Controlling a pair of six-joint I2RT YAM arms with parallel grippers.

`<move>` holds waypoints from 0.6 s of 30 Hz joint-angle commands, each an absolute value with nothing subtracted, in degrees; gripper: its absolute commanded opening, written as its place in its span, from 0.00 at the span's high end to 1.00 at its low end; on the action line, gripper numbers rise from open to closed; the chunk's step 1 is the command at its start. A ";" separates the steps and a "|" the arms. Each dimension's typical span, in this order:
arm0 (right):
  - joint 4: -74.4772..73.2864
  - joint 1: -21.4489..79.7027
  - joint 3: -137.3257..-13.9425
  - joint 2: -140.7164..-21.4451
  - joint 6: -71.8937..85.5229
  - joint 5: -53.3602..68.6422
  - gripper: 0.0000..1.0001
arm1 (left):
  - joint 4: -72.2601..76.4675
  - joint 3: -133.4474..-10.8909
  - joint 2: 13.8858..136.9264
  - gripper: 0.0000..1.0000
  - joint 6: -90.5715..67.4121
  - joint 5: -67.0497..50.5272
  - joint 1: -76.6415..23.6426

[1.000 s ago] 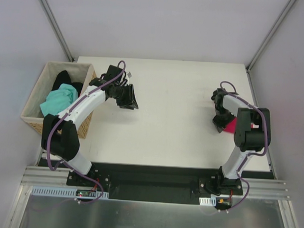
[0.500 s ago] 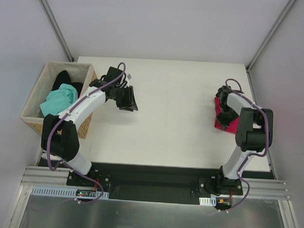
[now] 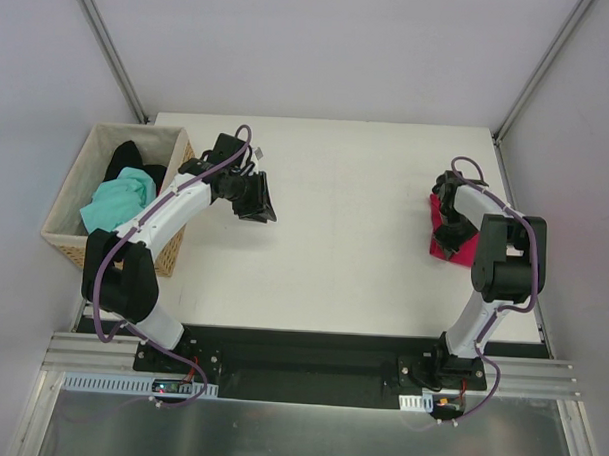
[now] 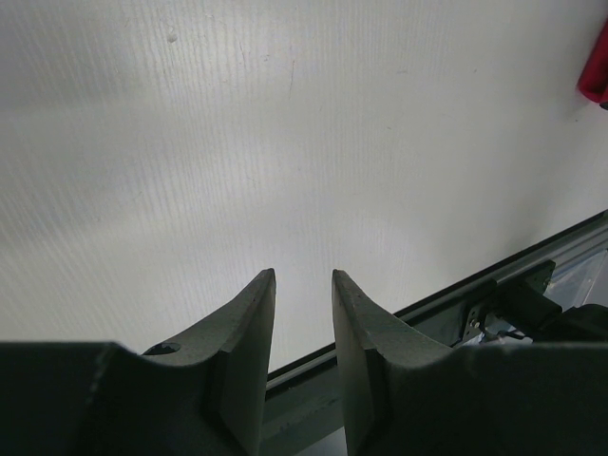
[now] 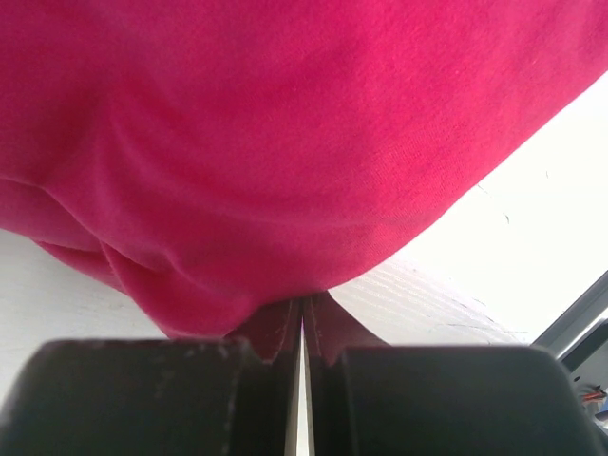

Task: Fold and stack the t-shirts
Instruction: Put the neatly folded tshirt into the corner of the board with the right arm

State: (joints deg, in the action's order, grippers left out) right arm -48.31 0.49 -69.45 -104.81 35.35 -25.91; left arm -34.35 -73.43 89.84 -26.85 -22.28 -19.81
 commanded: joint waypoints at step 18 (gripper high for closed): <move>-50.19 -6.24 -74.27 -105.99 34.19 -26.63 0.99 | -34.10 -74.62 88.15 0.70 -26.98 -22.59 -19.60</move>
State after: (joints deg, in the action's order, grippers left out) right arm -48.73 -4.95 -71.35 -105.19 35.07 -25.89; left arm -34.35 -73.43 89.84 -26.83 -22.28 -19.81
